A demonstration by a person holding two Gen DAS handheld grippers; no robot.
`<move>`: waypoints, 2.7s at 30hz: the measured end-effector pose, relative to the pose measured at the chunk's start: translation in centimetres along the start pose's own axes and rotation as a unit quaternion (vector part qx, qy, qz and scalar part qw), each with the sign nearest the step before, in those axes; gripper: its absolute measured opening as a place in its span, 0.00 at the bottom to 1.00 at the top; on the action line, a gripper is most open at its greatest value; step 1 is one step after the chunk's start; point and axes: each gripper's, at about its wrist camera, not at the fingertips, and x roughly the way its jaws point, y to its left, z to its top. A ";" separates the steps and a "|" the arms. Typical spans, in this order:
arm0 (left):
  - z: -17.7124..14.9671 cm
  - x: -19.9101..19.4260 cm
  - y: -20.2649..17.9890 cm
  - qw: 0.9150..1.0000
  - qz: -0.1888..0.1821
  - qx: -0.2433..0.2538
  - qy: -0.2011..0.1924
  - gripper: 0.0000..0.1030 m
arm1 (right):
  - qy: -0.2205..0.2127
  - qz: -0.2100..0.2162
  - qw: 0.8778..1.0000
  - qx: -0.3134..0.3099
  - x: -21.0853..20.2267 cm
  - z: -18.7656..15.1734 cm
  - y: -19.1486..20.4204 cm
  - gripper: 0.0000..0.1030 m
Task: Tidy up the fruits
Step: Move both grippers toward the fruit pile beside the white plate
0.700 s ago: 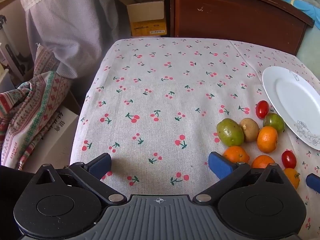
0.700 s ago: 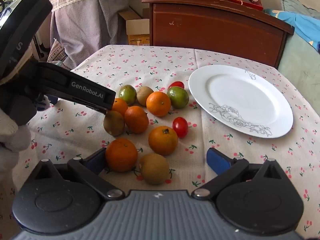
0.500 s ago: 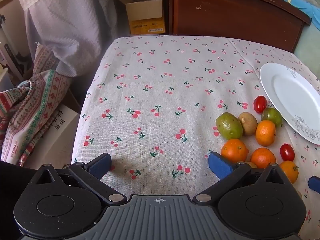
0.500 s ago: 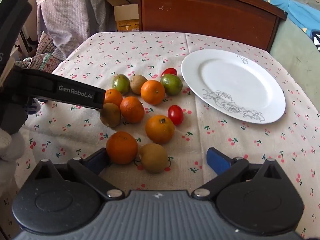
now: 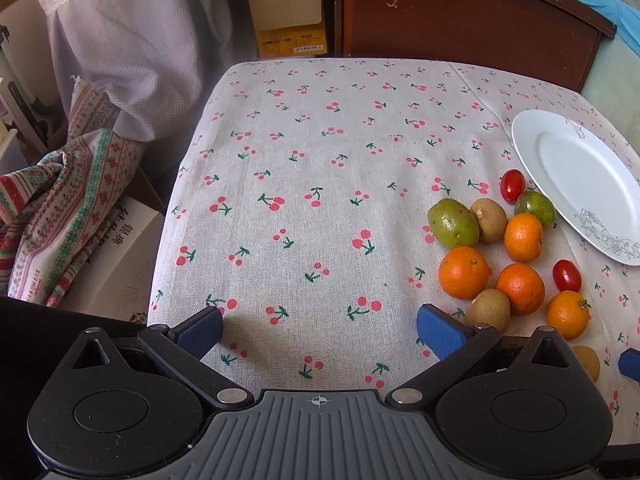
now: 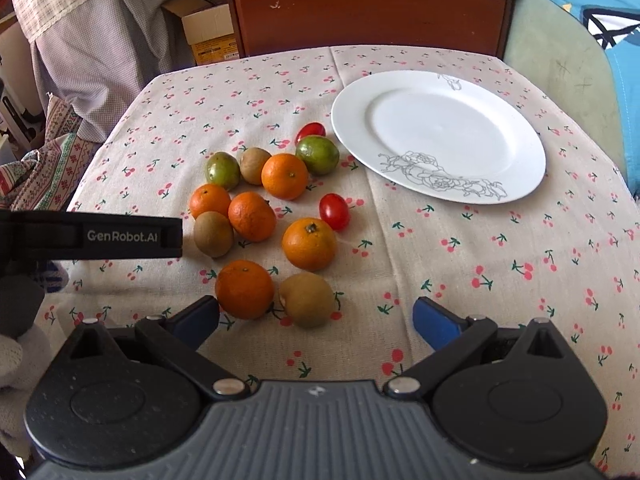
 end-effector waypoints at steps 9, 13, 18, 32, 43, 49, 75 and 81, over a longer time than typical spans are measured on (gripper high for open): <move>-0.5 -0.9 0.0 1.000 0.018 0.007 0.007 1.00 | -0.006 -0.044 0.999 -0.005 -0.9 0.8 -0.1 0.99; -0.5 -1.5 0.1 1.000 0.021 0.005 0.000 1.00 | -0.004 -0.048 0.999 0.010 -0.9 1.0 -0.5 0.99; -0.7 -2.4 -0.2 1.000 0.016 0.013 -0.009 1.00 | -0.012 -0.059 0.997 0.042 -1.1 1.5 -1.7 0.99; -1.3 -4.2 -0.8 0.999 0.013 0.032 -0.032 0.99 | -0.017 -0.068 0.996 0.057 -1.0 1.6 -1.9 0.99; -1.4 -4.2 -0.7 0.999 0.014 0.032 -0.032 0.98 | -0.013 -0.072 0.996 0.052 -1.1 1.7 -1.9 0.99; -1.4 -4.3 -0.8 0.999 0.013 0.032 -0.032 0.97 | -0.010 -0.074 0.996 0.051 -1.1 1.8 -2.0 0.98; -1.3 -3.7 0.5 0.999 -0.015 0.010 -0.045 0.95 | -0.048 0.029 0.998 0.010 -3.1 -0.3 -1.9 0.68; -1.5 -3.7 0.4 0.998 -0.022 0.015 -0.051 0.91 | -0.044 0.053 0.998 -0.009 -2.4 -0.5 -0.8 0.51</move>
